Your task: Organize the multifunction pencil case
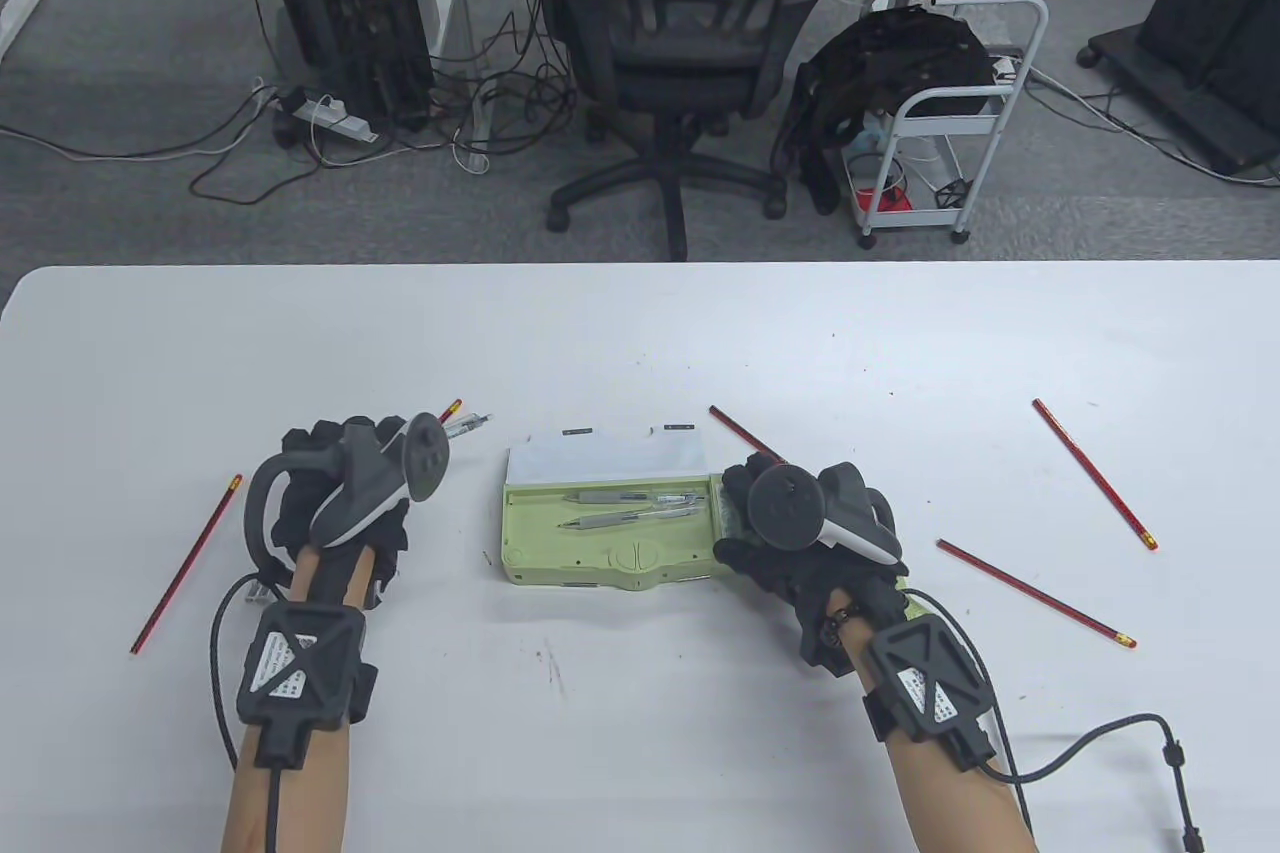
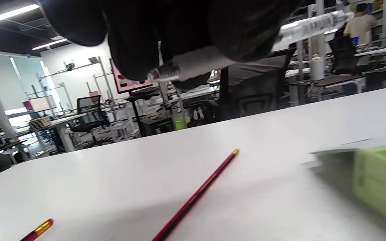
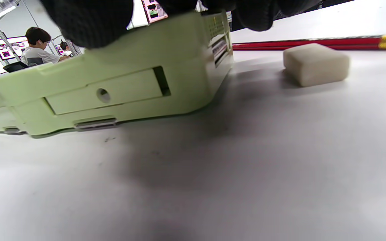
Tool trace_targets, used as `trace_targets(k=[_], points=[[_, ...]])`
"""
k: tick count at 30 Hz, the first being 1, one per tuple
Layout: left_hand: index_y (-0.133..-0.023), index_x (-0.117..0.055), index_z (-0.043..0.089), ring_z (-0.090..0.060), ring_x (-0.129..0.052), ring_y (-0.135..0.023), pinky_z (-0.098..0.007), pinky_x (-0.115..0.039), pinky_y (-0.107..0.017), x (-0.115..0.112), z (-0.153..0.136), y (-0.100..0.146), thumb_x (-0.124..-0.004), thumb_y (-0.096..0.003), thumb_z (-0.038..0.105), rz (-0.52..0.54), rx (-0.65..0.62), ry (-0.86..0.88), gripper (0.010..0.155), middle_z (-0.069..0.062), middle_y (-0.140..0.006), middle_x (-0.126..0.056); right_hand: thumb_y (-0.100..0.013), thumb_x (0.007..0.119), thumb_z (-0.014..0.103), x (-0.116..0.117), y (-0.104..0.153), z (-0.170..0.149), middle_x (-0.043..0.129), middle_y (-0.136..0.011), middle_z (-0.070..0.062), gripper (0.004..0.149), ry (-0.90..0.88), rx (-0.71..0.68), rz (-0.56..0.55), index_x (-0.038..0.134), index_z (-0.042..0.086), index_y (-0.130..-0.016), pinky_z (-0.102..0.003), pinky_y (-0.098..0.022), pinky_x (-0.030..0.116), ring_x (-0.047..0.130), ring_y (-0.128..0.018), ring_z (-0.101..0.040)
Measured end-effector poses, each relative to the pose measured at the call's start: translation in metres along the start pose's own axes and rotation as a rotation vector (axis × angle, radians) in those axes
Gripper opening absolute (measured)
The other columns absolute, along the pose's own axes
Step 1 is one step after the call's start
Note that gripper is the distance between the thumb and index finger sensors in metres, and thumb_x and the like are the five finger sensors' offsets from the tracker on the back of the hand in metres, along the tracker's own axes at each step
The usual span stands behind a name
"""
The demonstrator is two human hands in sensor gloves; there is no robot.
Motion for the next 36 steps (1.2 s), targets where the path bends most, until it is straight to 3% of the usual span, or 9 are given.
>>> trace_targets(k=[7, 11, 16, 22, 36], points=[[-0.096, -0.078, 0.029, -0.037, -0.087, -0.091, -0.068, -0.066, -0.069, 0.012, 0.073, 0.021, -0.079, -0.052, 0.034, 0.04, -0.175, 0.005, 0.044, -0.004, -0.095, -0.092, -0.048, 0.069, 0.047, 0.0, 0.0, 0.0, 0.03, -0.112, -0.03, 0.081, -0.005, 0.004, 0.003, 0.04, 0.005, -0.111, -0.065, -0.071, 0.051, 0.051, -0.1, -0.056], [-0.094, -0.081, 0.029, -0.036, -0.088, -0.091, -0.068, -0.066, -0.07, 0.009, 0.122, 0.027, -0.081, -0.0513, 0.036, 0.025, -0.272, 0.015, 0.044, -0.003, -0.093, -0.094, -0.048, 0.069, 0.047, 0.0, 0.0, 0.0, 0.031, -0.111, -0.03, 0.081, -0.008, 0.002, 0.003, 0.04, 0.005, -0.111, -0.065, -0.071, 0.051, 0.051, -0.1, -0.056], [-0.092, -0.083, 0.028, -0.035, -0.09, -0.089, -0.067, -0.067, -0.069, 0.002, 0.158, 0.028, -0.084, -0.0502, 0.037, 0.011, -0.33, 0.031, 0.043, -0.002, -0.09, -0.096, -0.048, 0.069, 0.047, 0.0, 0.0, -0.001, 0.03, -0.112, -0.03, 0.081, -0.01, 0.002, 0.002, 0.039, 0.005, -0.111, -0.065, -0.071, 0.051, 0.051, -0.1, -0.056], [-0.088, -0.088, 0.029, -0.033, -0.093, -0.086, -0.067, -0.068, -0.069, -0.007, 0.177, 0.027, -0.087, -0.048, 0.038, 0.012, -0.366, -0.018, 0.041, 0.0, -0.087, -0.099, -0.048, 0.068, 0.047, 0.001, 0.0, -0.001, 0.029, -0.112, -0.03, 0.081, -0.014, 0.001, 0.001, 0.039, 0.006, -0.111, -0.065, -0.071, 0.051, 0.051, -0.1, -0.056], [-0.087, -0.088, 0.028, -0.033, -0.093, -0.085, -0.067, -0.069, -0.069, -0.01, 0.181, 0.02, -0.087, -0.0475, 0.038, 0.02, -0.356, -0.014, 0.041, 0.0, -0.086, -0.099, -0.048, 0.068, 0.047, 0.0, 0.001, -0.001, 0.03, -0.112, -0.03, 0.081, -0.018, 0.001, -0.001, 0.039, 0.006, -0.111, -0.065, -0.071, 0.051, 0.051, -0.1, -0.056]])
Point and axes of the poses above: the tracker on the back of each hand, its own z axis roughly to the thumb side, its own y axis roughly from the fingertips to the wrist, x = y × z, the point moved 5 cm from there along -y, roughly from the wrist to the fingertips
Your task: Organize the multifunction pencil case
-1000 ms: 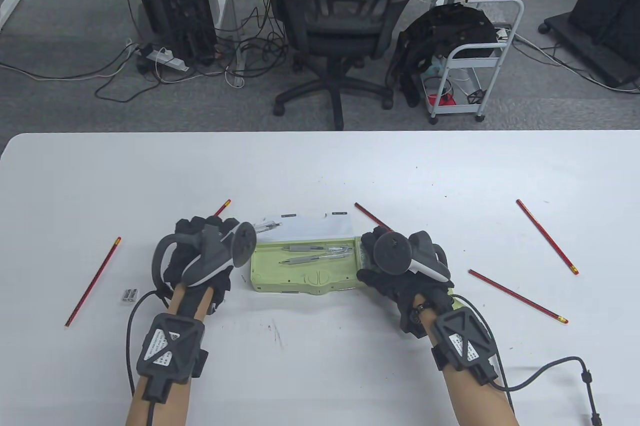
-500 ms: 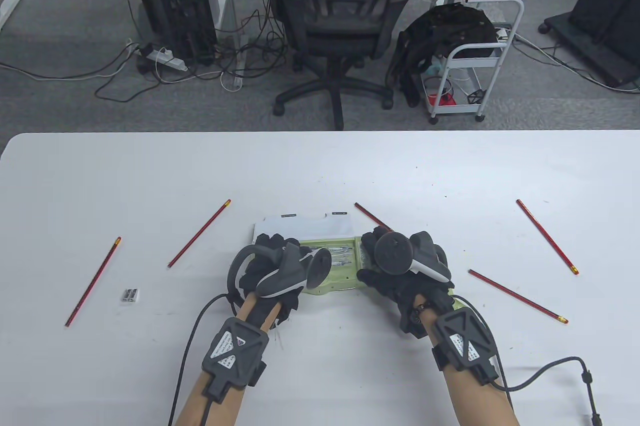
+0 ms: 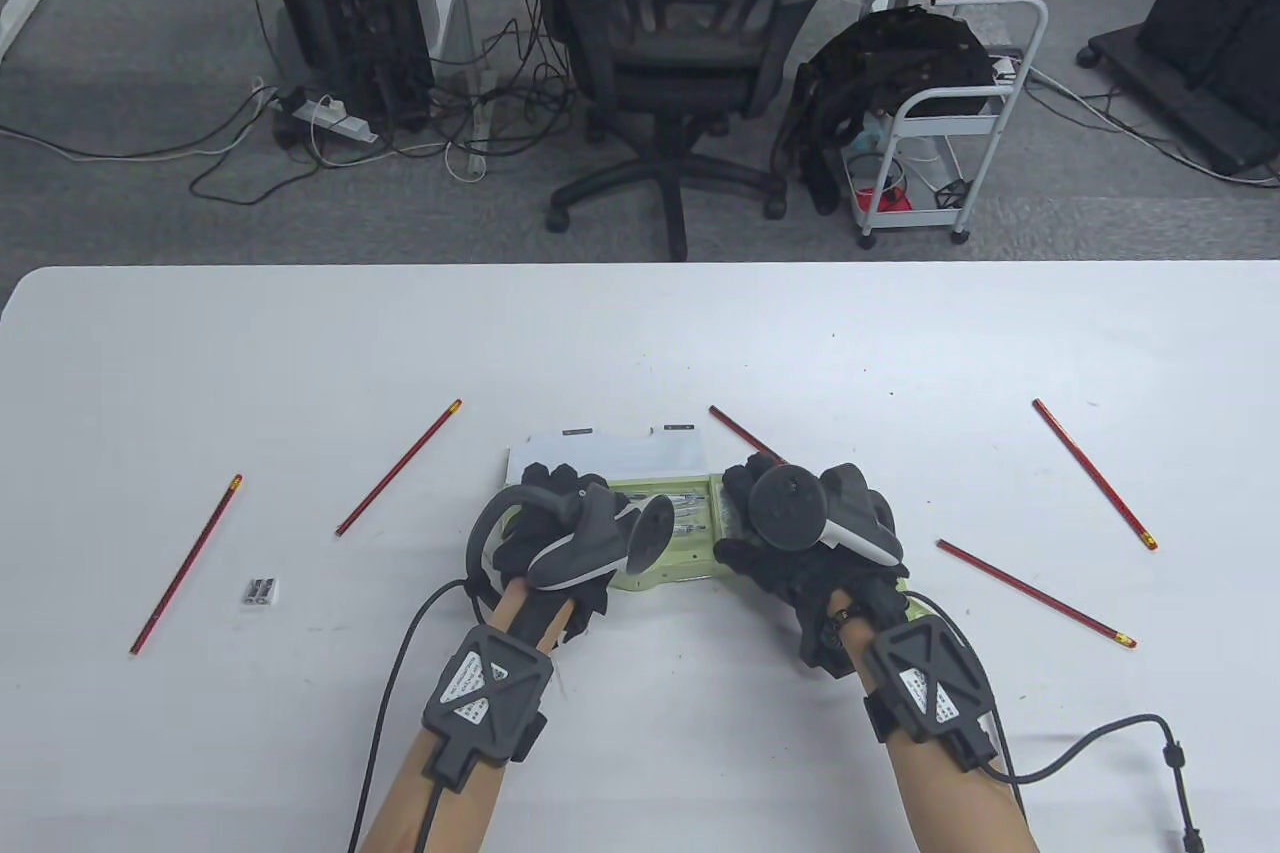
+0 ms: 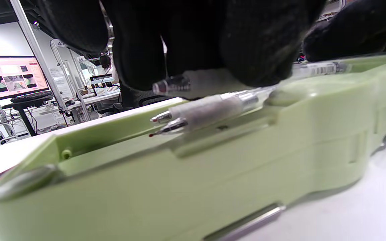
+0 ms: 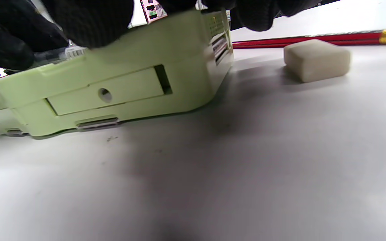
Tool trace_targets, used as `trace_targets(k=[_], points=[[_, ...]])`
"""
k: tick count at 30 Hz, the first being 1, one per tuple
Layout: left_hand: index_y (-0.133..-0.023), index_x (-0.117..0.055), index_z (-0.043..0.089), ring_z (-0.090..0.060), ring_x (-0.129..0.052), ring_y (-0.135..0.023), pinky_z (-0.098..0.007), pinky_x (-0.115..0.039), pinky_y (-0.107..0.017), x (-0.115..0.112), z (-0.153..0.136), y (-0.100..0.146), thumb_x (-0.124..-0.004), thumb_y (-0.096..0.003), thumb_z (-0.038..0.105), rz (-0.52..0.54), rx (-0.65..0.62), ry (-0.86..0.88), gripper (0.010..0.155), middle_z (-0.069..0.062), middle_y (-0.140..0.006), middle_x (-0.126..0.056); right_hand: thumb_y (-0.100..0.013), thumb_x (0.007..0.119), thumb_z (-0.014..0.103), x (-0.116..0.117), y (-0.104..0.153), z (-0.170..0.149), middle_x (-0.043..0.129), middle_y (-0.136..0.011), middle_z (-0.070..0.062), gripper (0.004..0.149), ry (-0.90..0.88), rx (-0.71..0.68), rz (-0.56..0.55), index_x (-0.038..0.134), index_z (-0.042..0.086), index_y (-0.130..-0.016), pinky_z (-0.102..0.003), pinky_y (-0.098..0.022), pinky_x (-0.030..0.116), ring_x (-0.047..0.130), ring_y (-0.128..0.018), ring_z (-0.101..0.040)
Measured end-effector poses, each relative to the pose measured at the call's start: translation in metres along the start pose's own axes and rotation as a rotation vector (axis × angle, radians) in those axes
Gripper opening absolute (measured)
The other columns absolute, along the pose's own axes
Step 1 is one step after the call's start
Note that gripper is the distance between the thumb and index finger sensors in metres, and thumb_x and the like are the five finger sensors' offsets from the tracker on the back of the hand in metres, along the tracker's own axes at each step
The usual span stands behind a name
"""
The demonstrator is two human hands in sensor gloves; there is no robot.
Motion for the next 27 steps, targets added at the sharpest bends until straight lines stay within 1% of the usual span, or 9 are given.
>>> trace_targets(k=[6, 8, 11, 15, 21, 27], points=[[-0.09, -0.086, 0.028, -0.033, -0.092, -0.086, -0.067, -0.068, -0.069, 0.002, -0.002, 0.001, -0.084, -0.0481, 0.04, 0.013, -0.007, 0.036, 0.043, 0.0, -0.088, -0.097, -0.048, 0.068, 0.047, 0.0, 0.0, 0.0, 0.03, -0.112, -0.03, 0.081, -0.002, 0.0, -0.001, 0.039, 0.006, -0.111, -0.065, -0.071, 0.051, 0.051, -0.1, -0.056], [-0.092, -0.084, 0.028, -0.035, -0.09, -0.089, -0.067, -0.067, -0.069, 0.006, -0.007, 0.003, -0.083, -0.0487, 0.04, 0.021, -0.002, 0.055, 0.045, -0.002, -0.092, -0.096, -0.048, 0.068, 0.047, 0.0, 0.0, 0.0, 0.03, -0.112, -0.03, 0.081, -0.002, 0.0, 0.0, 0.039, 0.006, -0.111, -0.065, -0.071, 0.051, 0.051, -0.1, -0.056], [-0.095, -0.082, 0.027, -0.036, -0.088, -0.091, -0.067, -0.066, -0.069, 0.014, -0.023, 0.008, -0.08, -0.0502, 0.041, 0.038, 0.024, 0.066, 0.047, -0.003, -0.094, -0.093, -0.048, 0.069, 0.047, 0.0, 0.0, 0.0, 0.03, -0.112, -0.03, 0.081, -0.002, 0.0, 0.0, 0.039, 0.006, -0.111, -0.065, -0.071, 0.051, 0.051, -0.1, -0.056], [-0.098, -0.079, 0.024, -0.038, -0.087, -0.092, -0.068, -0.066, -0.069, 0.024, -0.059, 0.02, -0.075, -0.0521, 0.042, 0.05, 0.086, 0.141, 0.049, -0.006, -0.097, -0.092, -0.048, 0.068, 0.047, 0.0, 0.0, 0.0, 0.03, -0.112, -0.03, 0.081, -0.002, 0.0, 0.0, 0.039, 0.006, -0.111, -0.065, -0.071, 0.051, 0.051, -0.1, -0.056], [-0.1, -0.076, 0.022, -0.04, -0.085, -0.094, -0.068, -0.065, -0.069, 0.034, -0.122, 0.047, -0.073, -0.0528, 0.043, 0.057, 0.202, 0.199, 0.052, -0.008, -0.1, -0.089, -0.048, 0.068, 0.047, 0.0, 0.0, 0.0, 0.03, -0.112, -0.03, 0.081, -0.001, 0.0, 0.0, 0.039, 0.006, -0.111, -0.065, -0.071, 0.051, 0.051, -0.099, -0.057], [-0.103, -0.073, 0.022, -0.042, -0.083, -0.095, -0.069, -0.065, -0.069, 0.031, -0.175, 0.076, -0.073, -0.053, 0.043, 0.039, 0.312, 0.208, 0.054, -0.01, -0.102, -0.087, -0.048, 0.068, 0.047, 0.0, 0.0, 0.0, 0.03, -0.112, -0.03, 0.081, 0.0, 0.0, 0.002, 0.039, 0.006, -0.111, -0.065, -0.071, 0.051, 0.051, -0.1, -0.056]])
Point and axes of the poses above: the tracker on the back of each hand, its own z axis roughly to the thumb side, its own y axis roughly from the fingertips to the wrist, x = y × z, the point moved 5 cm from there along -y, roughly from the wrist to the fingertips
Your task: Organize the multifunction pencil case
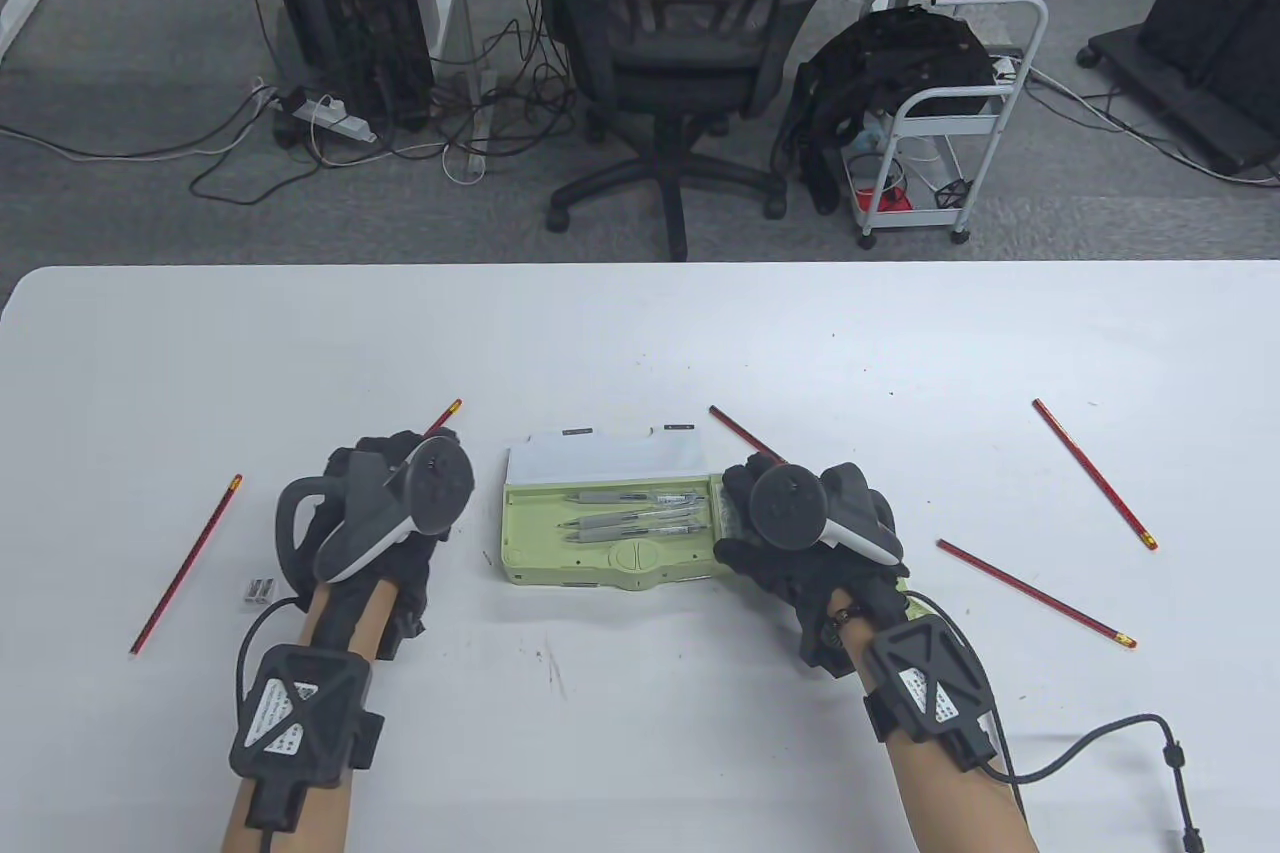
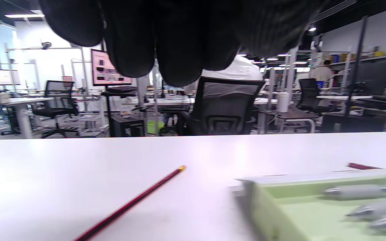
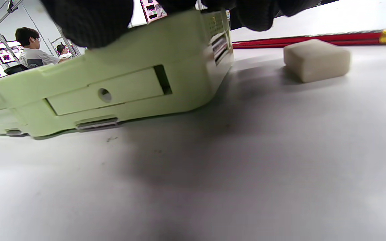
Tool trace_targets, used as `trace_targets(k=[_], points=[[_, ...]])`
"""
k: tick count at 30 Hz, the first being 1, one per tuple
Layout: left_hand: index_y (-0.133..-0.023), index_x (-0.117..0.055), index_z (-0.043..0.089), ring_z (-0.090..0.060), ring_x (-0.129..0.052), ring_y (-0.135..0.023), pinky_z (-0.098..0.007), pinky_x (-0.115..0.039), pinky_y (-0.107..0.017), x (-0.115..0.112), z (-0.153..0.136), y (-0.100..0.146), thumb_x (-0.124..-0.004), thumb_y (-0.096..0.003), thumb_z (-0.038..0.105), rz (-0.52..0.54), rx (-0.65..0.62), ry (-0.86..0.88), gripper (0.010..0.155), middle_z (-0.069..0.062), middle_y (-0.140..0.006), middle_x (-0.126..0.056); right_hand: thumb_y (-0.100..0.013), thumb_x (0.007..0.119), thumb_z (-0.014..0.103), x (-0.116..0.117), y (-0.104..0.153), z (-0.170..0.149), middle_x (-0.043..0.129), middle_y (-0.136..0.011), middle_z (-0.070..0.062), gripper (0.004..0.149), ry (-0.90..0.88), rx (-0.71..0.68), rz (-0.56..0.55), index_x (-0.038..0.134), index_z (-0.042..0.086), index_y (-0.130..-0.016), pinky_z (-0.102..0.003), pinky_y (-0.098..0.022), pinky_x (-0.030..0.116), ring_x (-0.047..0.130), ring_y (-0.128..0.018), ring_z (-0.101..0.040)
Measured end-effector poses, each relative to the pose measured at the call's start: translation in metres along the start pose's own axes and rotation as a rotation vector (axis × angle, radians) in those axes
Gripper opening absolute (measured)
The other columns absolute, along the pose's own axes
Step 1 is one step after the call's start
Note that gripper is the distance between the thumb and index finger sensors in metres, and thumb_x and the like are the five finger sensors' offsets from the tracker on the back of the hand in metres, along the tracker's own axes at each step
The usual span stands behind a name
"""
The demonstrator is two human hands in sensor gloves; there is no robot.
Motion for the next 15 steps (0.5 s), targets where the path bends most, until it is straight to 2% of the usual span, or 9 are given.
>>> trace_targets(k=[7, 15], points=[[-0.103, -0.072, 0.021, -0.042, -0.083, -0.095, -0.069, -0.065, -0.069, -0.014, -0.051, 0.012, -0.073, -0.053, 0.044, -0.052, 0.119, -0.023, 0.055, -0.01, -0.103, -0.087, -0.048, 0.068, 0.047, 0.0, 0.0, 0.0, 0.03, -0.112, -0.03, 0.081, -0.002, 0.0, 0.0, 0.039, 0.006, -0.111, -0.065, -0.071, 0.051, 0.051, -0.1, -0.056], [-0.106, -0.069, 0.021, -0.043, -0.082, -0.096, -0.069, -0.065, -0.069, -0.058, -0.088, 0.023, -0.074, -0.053, 0.043, -0.172, 0.208, -0.048, 0.058, -0.011, -0.106, -0.084, -0.048, 0.069, 0.047, 0.0, 0.0, 0.0, 0.03, -0.112, -0.03, 0.081, -0.002, 0.0, 0.0, 0.039, 0.006, -0.111, -0.065, -0.071, 0.051, 0.051, -0.1, -0.056]])
Point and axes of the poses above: the tracker on the back of each hand, its own z axis roughly to the thumb side, its own y axis roughly from the fingertips to the wrist, x = y × z, the point moved 5 cm from there along -y, roughly from the wrist to the fingertips
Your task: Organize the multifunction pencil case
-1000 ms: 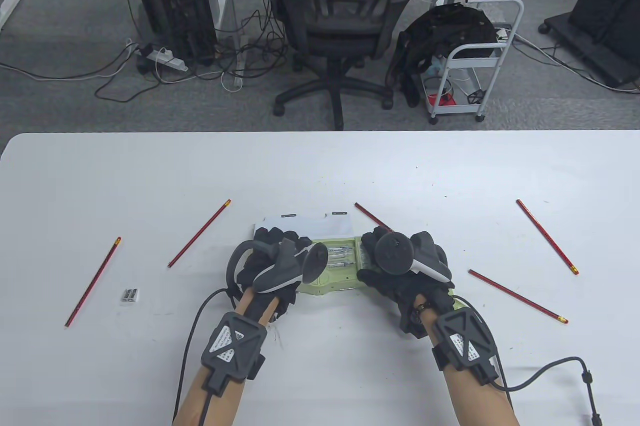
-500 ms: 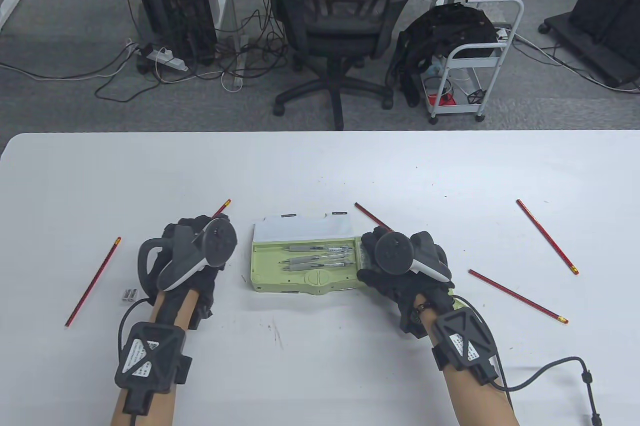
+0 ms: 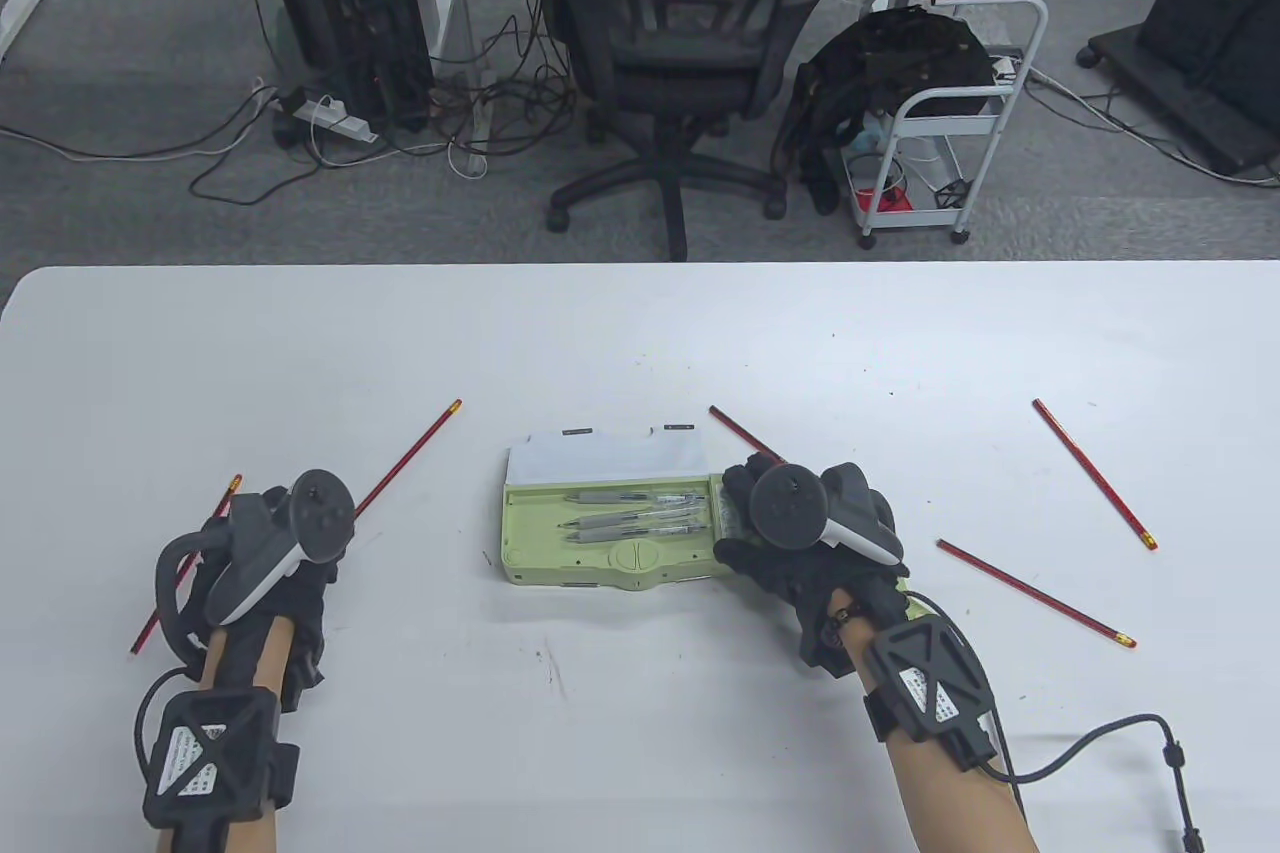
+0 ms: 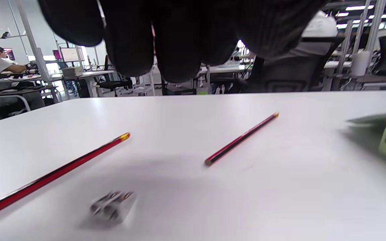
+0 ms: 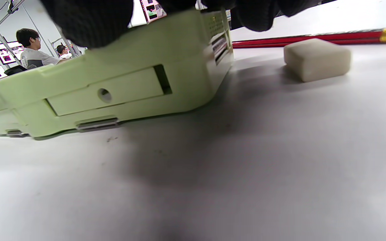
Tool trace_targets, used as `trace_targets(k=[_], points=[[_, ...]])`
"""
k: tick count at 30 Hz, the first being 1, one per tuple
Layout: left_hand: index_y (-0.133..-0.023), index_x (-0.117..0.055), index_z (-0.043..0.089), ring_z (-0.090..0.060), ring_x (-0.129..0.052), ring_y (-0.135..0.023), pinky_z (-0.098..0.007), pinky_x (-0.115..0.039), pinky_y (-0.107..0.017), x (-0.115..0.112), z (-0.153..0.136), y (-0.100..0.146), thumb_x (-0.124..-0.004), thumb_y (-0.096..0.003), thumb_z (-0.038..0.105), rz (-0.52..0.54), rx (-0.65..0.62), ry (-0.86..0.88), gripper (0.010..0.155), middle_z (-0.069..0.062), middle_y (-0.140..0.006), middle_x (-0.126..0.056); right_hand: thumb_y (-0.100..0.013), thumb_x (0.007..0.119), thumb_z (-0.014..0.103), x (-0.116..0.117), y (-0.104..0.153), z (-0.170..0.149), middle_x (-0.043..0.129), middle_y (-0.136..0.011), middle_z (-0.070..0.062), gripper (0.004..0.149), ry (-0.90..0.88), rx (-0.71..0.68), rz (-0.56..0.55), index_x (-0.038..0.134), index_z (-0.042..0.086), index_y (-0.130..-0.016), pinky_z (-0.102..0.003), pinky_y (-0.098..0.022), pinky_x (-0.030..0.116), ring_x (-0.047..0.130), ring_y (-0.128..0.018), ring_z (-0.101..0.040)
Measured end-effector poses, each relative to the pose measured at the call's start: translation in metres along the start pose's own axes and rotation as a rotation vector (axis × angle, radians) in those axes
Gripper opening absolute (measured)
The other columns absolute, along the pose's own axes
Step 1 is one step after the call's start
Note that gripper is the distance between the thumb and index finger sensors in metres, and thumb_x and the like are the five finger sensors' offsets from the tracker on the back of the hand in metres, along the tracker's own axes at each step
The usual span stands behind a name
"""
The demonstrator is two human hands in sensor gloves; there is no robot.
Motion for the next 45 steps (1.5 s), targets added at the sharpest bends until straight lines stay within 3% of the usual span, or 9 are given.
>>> trace_targets(k=[11, 18, 37, 45], points=[[-0.109, -0.063, 0.024, -0.042, -0.082, -0.097, -0.067, -0.065, -0.07, -0.057, -0.034, -0.003, -0.076, -0.0531, 0.041, -0.21, 0.143, -0.114, 0.06, -0.014, -0.11, -0.079, -0.048, 0.068, 0.047, 0.0, 0.0, 0.0, 0.03, -0.112, -0.03, 0.081, -0.001, 0.0, -0.001, 0.039, 0.006, -0.111, -0.065, -0.071, 0.051, 0.051, -0.1, -0.056], [-0.107, -0.066, 0.025, -0.04, -0.085, -0.095, -0.066, -0.068, -0.068, -0.076, -0.042, -0.006, -0.077, -0.0529, 0.04, -0.233, 0.186, -0.161, 0.058, -0.011, -0.108, -0.082, -0.048, 0.069, 0.047, 0.0, 0.0, -0.001, 0.03, -0.112, -0.03, 0.081, -0.003, 0.0, -0.001, 0.039, 0.006, -0.111, -0.065, -0.071, 0.051, 0.051, -0.1, -0.056], [-0.094, -0.082, 0.023, -0.034, -0.095, -0.084, -0.062, -0.075, -0.064, -0.076, -0.033, -0.011, -0.081, -0.0519, 0.036, -0.1, 0.2, -0.24, 0.044, -0.006, -0.095, -0.094, -0.048, 0.068, 0.047, 0.0, 0.0, -0.001, 0.03, -0.112, -0.03, 0.081, -0.002, -0.001, -0.001, 0.039, 0.006, -0.111, -0.065, -0.071, 0.051, 0.051, -0.1, -0.056], [-0.092, -0.084, 0.023, -0.034, -0.097, -0.081, -0.062, -0.077, -0.062, -0.074, -0.036, -0.011, -0.084, -0.0519, 0.033, -0.082, 0.214, -0.188, 0.042, -0.009, -0.093, -0.096, -0.048, 0.068, 0.047, 0.0, 0.0, -0.001, 0.03, -0.112, -0.03, 0.081, -0.001, -0.001, -0.001, 0.039, 0.006, -0.111, -0.065, -0.071, 0.051, 0.051, -0.1, -0.056]])
Point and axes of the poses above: the tracker on the back of each hand, its own z axis roughly to the thumb side, its own y axis roughly from the fingertips to the wrist, x = y × z, the point moved 5 cm from there along -y, roughly from the wrist to the fingertips
